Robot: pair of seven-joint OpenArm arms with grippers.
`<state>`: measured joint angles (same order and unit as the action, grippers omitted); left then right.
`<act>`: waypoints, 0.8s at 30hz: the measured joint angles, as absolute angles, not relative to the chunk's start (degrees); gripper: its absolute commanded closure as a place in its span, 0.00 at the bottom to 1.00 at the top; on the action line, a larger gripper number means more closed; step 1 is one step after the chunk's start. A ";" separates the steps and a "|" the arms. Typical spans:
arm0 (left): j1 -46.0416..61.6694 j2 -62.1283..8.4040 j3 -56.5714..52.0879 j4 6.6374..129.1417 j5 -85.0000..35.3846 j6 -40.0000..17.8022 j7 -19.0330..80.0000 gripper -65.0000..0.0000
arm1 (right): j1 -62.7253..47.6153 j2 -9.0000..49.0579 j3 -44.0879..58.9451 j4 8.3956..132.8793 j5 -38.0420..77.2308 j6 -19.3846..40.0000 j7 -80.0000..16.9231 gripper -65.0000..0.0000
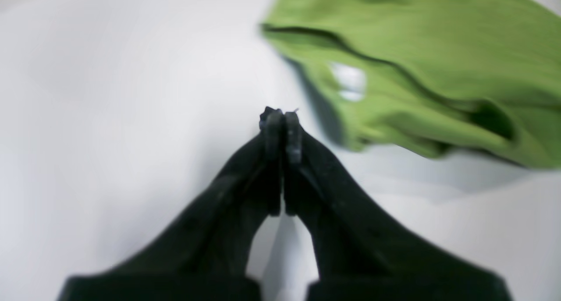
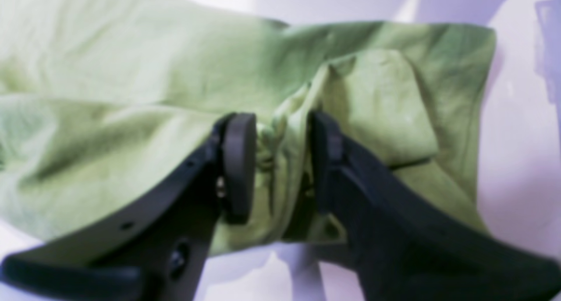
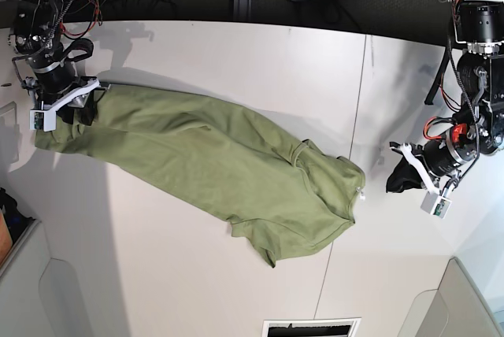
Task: Layout the t-shirt on the table in an organized manner, then fold the t-shirt properly
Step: 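Release with the left gripper and regrasp the shirt edge nearby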
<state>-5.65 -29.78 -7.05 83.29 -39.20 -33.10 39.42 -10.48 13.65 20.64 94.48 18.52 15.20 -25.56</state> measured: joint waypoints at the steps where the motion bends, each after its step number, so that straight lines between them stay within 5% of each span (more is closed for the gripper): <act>1: -5.19 -29.71 -7.05 83.53 -39.48 -33.01 39.42 0.91 | -10.46 13.65 20.64 94.50 18.76 15.22 -25.80 0.66; 5: -5.30 -29.87 -7.11 83.64 -40.05 -33.04 38.57 0.63 | -10.48 13.63 20.64 97.58 20.18 15.22 -27.62 0.66; 8: -5.43 -28.99 -7.20 83.66 -38.70 -33.01 36.42 0.51 | -10.39 13.65 20.64 101.01 20.49 15.22 -28.42 0.66; 11: -5.52 -26.30 -7.14 82.26 -36.23 -32.88 36.40 0.50 | -10.46 13.65 20.64 102.87 20.53 15.20 -30.37 0.65; 16: -5.02 -24.27 -7.09 78.63 -35.83 -33.82 36.80 0.50 | -10.66 13.65 20.69 102.74 19.77 15.20 -33.50 0.36; 24: -4.95 -23.64 -6.90 78.63 -39.48 -35.42 36.60 0.50 | -10.79 13.67 26.06 102.69 19.16 15.00 -35.00 0.35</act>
<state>-4.95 -23.64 -6.90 78.63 -39.48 -35.42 36.60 -10.79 13.67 26.06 102.69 19.16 15.00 -35.00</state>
